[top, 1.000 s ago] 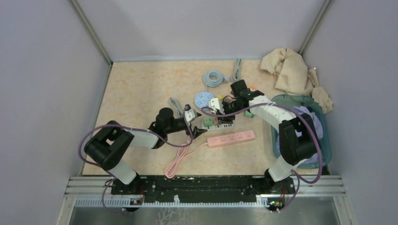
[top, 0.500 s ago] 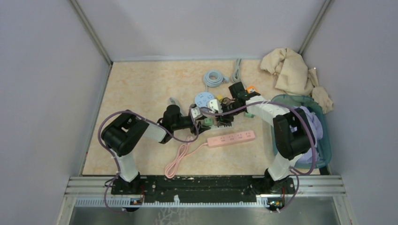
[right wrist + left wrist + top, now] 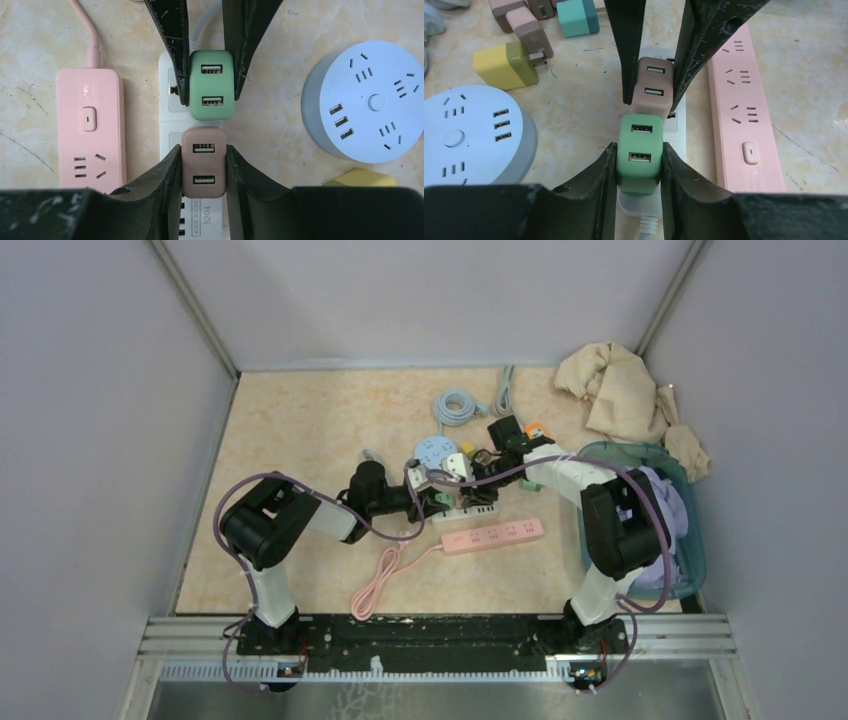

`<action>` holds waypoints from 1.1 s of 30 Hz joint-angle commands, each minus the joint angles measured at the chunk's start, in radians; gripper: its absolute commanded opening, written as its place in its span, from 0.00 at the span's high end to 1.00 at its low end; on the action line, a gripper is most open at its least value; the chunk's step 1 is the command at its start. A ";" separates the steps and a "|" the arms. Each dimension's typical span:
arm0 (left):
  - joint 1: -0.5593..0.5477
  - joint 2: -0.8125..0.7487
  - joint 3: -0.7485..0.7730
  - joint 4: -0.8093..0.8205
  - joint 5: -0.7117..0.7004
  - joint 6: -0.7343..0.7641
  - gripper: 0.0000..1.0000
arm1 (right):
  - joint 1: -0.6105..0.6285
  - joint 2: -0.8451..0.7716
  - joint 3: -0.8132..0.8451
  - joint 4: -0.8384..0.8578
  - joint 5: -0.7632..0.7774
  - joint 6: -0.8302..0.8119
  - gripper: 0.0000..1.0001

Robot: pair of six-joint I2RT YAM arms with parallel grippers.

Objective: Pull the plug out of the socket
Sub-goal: Remove the plug from the socket.

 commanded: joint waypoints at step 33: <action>0.006 0.009 -0.046 -0.065 0.001 0.084 1.00 | 0.075 0.050 0.048 -0.134 -0.086 -0.110 1.00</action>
